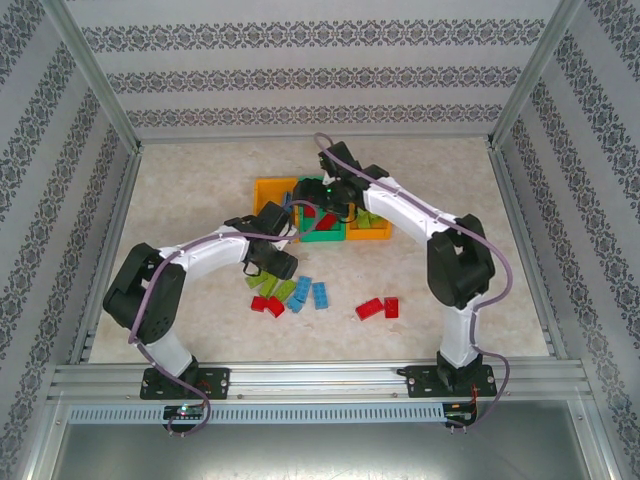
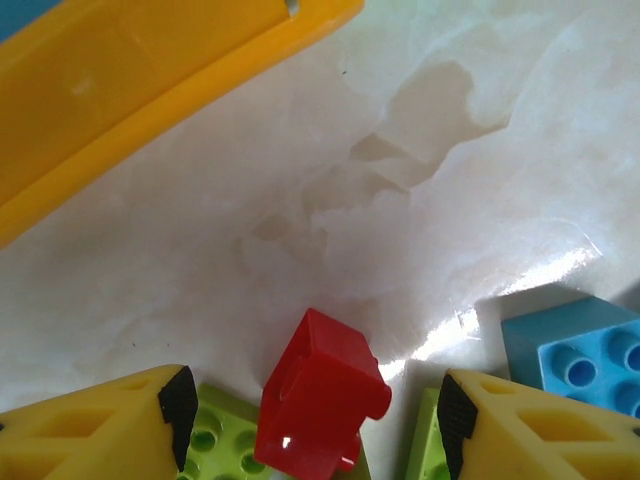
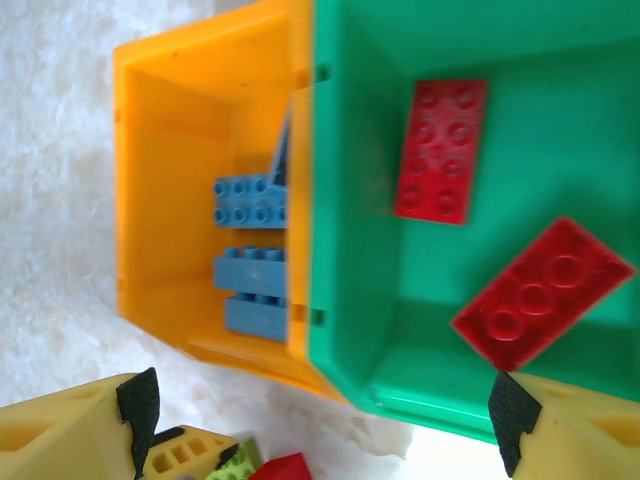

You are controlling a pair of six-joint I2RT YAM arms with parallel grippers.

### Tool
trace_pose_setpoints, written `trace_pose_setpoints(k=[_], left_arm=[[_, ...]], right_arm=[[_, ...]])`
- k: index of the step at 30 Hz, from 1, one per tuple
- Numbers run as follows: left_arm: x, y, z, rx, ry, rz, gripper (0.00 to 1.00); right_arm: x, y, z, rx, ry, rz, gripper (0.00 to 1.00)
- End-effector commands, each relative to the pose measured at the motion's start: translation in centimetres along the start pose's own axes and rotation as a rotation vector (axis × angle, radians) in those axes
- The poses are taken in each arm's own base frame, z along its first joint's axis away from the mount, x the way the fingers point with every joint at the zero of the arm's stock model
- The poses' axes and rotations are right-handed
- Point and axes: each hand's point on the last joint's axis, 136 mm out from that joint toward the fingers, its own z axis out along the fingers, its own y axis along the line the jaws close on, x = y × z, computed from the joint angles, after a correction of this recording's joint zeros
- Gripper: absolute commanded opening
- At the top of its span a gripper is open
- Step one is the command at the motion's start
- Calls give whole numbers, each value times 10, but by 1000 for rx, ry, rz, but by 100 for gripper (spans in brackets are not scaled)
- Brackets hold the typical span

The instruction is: Sort the legos into containers by color

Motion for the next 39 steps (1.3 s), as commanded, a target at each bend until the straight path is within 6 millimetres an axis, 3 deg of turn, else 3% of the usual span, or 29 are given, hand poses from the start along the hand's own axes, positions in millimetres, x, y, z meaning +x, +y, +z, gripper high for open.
trace_pose_setpoints(k=[1, 5, 14, 28, 39], left_arm=[[1, -2, 3, -8, 28, 42, 66], [4, 0, 9, -18, 57, 50, 56], [5, -1, 11, -14, 69, 53, 51], [1, -9, 16, 35, 68, 36, 31], [-20, -23, 10, 64, 27, 36, 29]], right_arm=[[-6, -16, -16, 27, -50, 11, 89], [-4, -39, -26, 49, -62, 47, 89], [-2, -69, -45, 82, -91, 93, 90], [0, -88, -54, 100, -107, 124, 90], [6, -106, -66, 125, -121, 150, 91]])
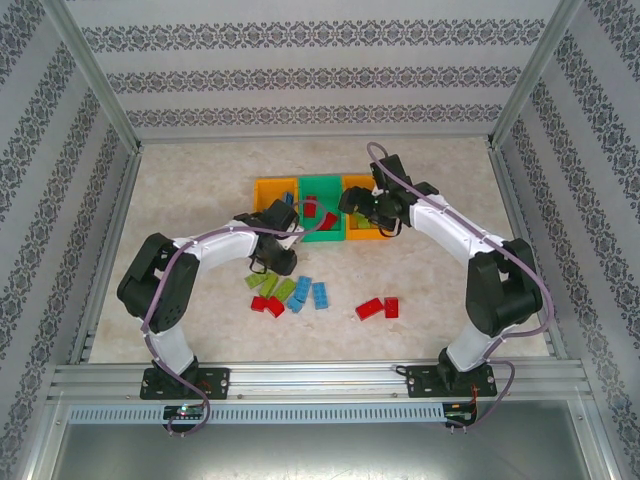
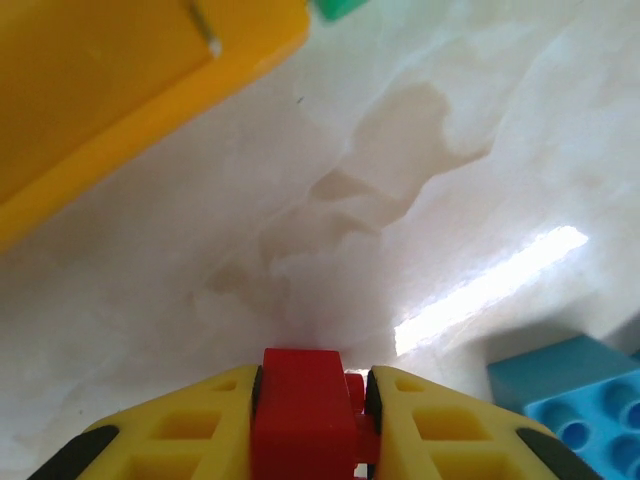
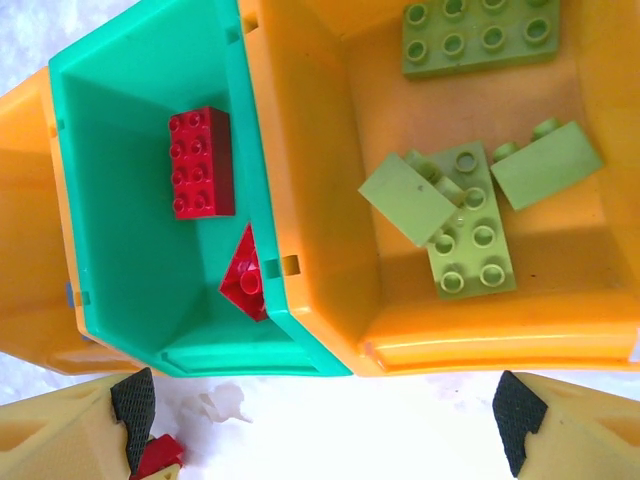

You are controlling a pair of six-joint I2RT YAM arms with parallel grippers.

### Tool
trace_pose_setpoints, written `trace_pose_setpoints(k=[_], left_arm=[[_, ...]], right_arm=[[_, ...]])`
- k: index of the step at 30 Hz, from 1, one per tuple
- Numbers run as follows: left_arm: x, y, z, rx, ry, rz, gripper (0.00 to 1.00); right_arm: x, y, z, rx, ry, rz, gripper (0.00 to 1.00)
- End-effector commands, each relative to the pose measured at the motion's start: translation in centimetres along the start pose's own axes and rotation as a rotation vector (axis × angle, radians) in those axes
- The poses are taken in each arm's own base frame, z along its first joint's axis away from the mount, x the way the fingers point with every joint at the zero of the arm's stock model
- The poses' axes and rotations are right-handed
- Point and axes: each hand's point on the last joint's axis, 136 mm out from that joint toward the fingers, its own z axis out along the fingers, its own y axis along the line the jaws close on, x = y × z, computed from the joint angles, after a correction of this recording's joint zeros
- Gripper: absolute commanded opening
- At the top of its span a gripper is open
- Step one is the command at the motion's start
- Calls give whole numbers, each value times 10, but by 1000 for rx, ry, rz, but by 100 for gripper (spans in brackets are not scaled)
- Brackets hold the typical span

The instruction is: Sort the legos into containers by color

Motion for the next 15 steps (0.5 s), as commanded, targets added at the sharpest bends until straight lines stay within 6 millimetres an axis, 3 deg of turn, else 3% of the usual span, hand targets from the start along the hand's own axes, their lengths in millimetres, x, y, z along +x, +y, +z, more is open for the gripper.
trace_pose_setpoints(k=[1, 7, 15], left_arm=[[-12, -13, -4, 26, -10, 8, 29], [-36, -27, -13, 69, -50, -9, 27], [-94, -32, -51, 69, -188, -28, 27]], right_arm=[[-3, -9, -10, 16, -31, 10, 91], [2, -25, -16, 35, -35, 30, 91], [20, -43, -24, 60, -27, 7, 91]])
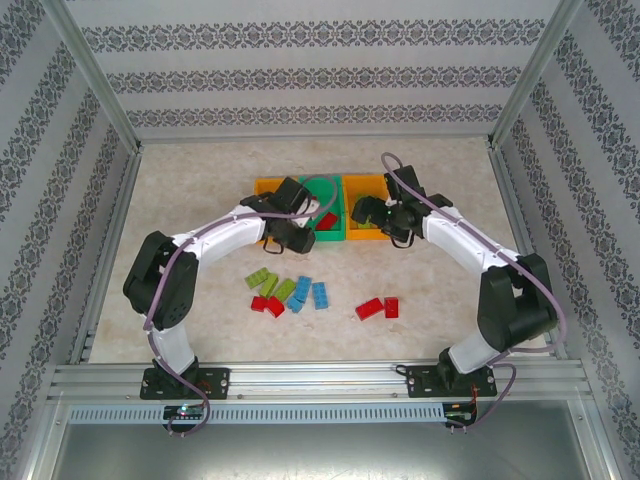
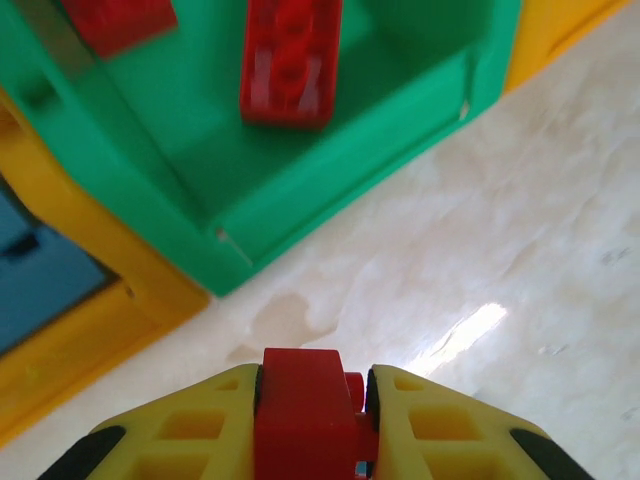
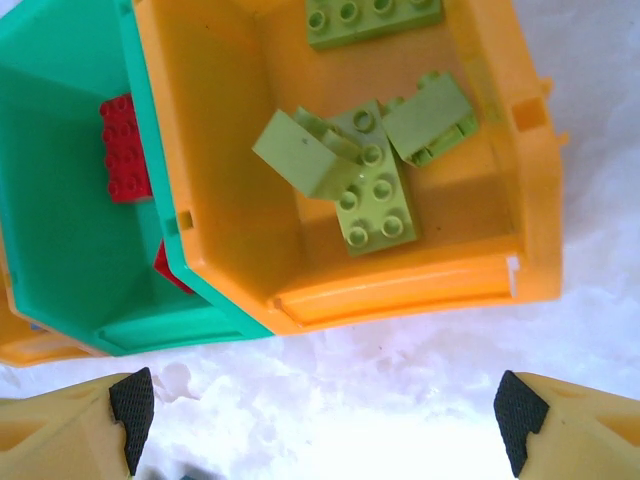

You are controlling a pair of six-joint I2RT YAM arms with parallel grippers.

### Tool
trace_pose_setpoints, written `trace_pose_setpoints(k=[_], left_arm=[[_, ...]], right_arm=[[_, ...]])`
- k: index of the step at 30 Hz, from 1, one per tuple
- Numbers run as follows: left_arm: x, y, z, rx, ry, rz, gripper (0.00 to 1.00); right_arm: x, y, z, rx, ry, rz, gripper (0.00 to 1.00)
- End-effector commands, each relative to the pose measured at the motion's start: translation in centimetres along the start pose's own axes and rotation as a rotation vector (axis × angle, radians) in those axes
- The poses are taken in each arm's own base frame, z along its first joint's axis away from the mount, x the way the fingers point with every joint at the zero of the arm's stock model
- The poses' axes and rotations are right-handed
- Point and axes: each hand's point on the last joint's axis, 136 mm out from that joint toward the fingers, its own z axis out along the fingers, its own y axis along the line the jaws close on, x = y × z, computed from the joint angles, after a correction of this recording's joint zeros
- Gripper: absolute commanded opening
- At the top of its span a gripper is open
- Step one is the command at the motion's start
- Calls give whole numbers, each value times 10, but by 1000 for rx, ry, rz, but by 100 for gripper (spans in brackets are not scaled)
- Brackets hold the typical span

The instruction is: Sort the legos into containers by color

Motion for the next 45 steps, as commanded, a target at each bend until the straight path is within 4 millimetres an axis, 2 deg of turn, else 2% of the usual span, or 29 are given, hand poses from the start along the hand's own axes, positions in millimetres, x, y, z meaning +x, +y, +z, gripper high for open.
trace_pose_setpoints(k=[1, 4, 8, 11, 18, 19, 22, 29, 36, 40, 45], left_arm=[[-25, -5, -7, -19, -31, -10, 27], [-47, -2, -5, -42, -26, -18, 27], [-67, 6, 8, -76, -8, -50, 27], [-75, 16, 17, -106, 12, -90, 31], [-85, 29, 26, -142, 20, -158, 32], [-85, 29, 26, -141, 19, -167, 34], [-87, 26, 25, -131, 10, -189, 51], [-95, 13, 12, -57, -48, -232, 67], [-98, 11, -1, -51, -81, -228, 74], [-93, 11, -1, -49, -80, -228, 76], [-91, 8, -3, -30, -92, -241, 79]], right_arm=[[6, -12, -9, 27, -17, -30, 91], [20, -26, -11, 74, 2, -53, 90], [44, -45, -15, 132, 33, -67, 90], [64, -57, -23, 164, 50, -67, 90], [117, -74, -40, 181, 126, -152, 91], [123, -78, -41, 188, 140, -157, 91], [140, -94, -48, 237, 168, -150, 89], [173, -104, -50, 239, 224, -136, 83], [180, -115, -43, 311, 242, -155, 81], [178, -121, -39, 356, 240, -159, 80], [170, -117, -32, 361, 220, -191, 78]])
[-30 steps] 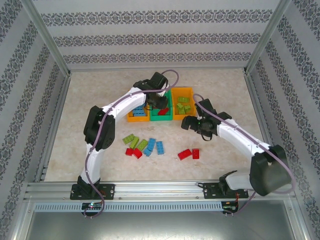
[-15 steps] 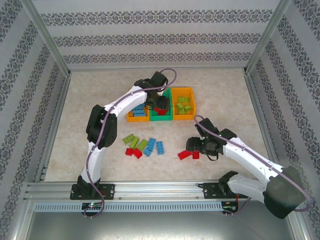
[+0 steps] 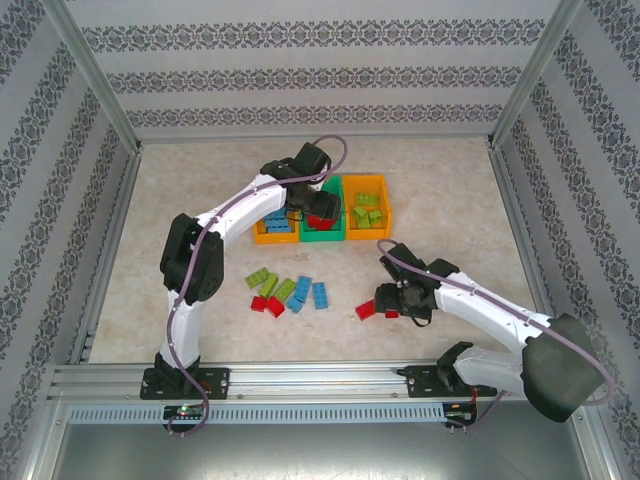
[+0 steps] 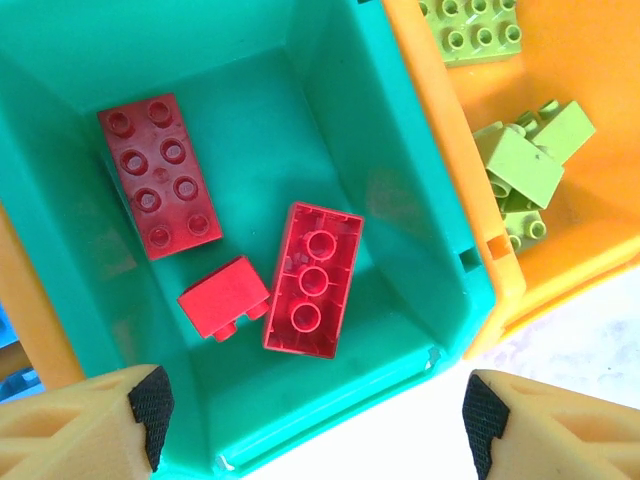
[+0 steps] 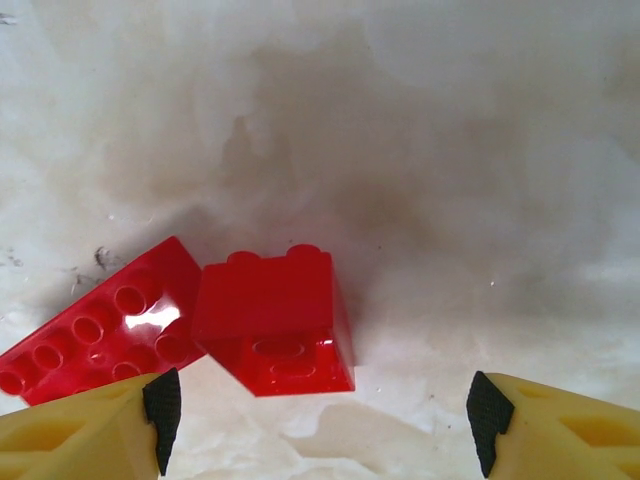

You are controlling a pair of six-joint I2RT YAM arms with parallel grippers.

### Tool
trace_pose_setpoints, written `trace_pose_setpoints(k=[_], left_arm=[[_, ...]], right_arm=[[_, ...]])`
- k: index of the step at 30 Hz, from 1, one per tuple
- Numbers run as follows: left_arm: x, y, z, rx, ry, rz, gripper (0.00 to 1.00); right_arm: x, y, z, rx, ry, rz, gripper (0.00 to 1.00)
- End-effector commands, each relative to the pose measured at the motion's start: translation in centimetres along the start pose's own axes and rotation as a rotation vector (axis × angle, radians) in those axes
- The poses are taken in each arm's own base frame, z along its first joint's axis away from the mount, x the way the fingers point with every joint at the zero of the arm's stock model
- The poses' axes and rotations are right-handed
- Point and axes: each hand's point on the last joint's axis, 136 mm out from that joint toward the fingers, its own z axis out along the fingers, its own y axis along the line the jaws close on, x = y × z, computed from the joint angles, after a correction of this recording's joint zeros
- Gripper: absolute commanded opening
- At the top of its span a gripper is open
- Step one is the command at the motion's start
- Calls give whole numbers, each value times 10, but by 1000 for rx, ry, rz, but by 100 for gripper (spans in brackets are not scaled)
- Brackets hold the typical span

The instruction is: Sort the legos into containers by color

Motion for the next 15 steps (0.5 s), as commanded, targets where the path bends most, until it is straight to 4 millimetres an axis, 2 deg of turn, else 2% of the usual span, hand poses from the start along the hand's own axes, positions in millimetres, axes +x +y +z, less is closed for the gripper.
trace_pose_setpoints(k=[1, 6, 15], left_arm=[[-9, -4, -14, 38, -47, -30, 79], [-10, -8, -16, 62, -57, -32, 79], [-5, -4, -18, 44, -50, -23, 80]], right_arm=[[-9, -1, 2, 41, -31, -18, 77], [-15, 2, 8, 51, -27, -26, 72], [-23, -3, 12, 79, -24, -15, 55]])
